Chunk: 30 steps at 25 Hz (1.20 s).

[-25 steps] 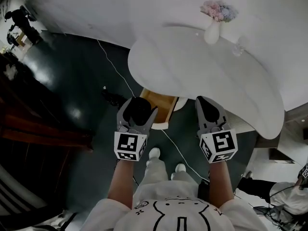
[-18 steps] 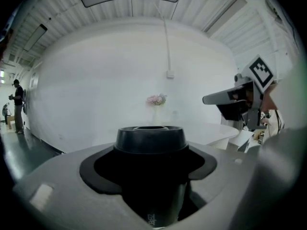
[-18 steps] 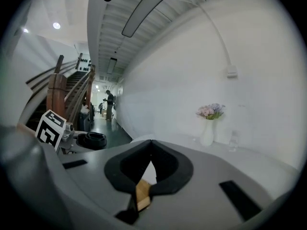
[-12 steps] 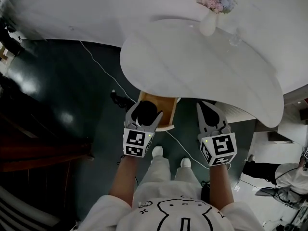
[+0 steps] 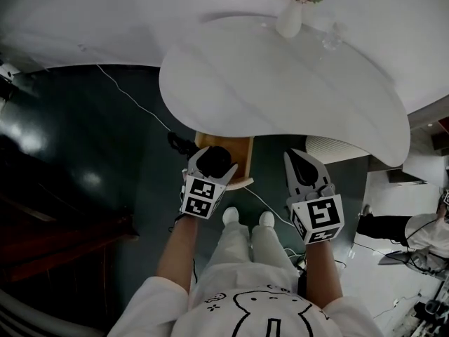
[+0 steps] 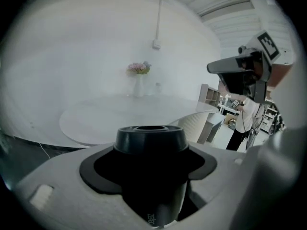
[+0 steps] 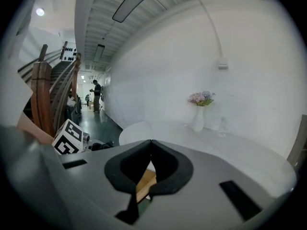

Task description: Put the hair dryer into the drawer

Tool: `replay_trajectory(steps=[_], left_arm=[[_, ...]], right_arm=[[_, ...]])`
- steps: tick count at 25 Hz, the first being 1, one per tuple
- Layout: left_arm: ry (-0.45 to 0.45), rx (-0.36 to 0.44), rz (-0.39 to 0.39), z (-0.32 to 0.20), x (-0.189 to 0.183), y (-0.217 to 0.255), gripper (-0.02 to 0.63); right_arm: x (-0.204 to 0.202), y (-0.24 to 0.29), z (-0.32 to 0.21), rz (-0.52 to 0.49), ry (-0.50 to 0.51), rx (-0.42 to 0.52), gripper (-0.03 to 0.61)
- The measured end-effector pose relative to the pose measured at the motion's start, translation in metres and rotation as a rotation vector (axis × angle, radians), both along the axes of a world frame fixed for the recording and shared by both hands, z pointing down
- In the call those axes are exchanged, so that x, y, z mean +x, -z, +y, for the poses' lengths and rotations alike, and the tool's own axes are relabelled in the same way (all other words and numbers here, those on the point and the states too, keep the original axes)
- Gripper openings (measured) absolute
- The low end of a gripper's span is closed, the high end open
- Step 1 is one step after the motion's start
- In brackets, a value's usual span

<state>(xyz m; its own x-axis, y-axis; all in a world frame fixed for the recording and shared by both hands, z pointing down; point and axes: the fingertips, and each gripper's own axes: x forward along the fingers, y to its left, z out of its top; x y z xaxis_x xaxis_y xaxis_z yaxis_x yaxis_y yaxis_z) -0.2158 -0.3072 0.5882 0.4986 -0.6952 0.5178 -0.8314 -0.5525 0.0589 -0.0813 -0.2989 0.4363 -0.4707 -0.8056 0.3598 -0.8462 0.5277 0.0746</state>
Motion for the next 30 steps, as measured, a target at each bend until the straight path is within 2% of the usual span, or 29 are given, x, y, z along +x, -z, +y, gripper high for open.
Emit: replay_trajectory(steps=[7,11,17,24,30], left_arm=[[-0.093,-0.093,-0.117,-0.008,0.016,-0.036,0.356],[-0.164,-0.155,-0.153,-0.009,0.029,-0.054,0.356],[-0.303,-0.237,-0.252,0.002,0.041,-0.080,0.356],[-0.484,-0.294,-0.385,0.007,0.050,-0.110,0.356],[-0.579,-0.354,-0.471,0.002,0.050,-0.131,0.356]], right_arm=[[0.019,-0.017,-0.001,0.007,-0.022,-0.030,0.002],[0.022,-0.025,-0.007,-0.005,-0.010,-0.043,0.002],[0.022,-0.035,-0.010,-0.022,0.005,-0.055,0.002],[0.030,-0.052,-0.011,-0.032,-0.004,-0.087,0.002],[0.032,-0.059,-0.014,-0.039,-0.012,-0.100,0.002]])
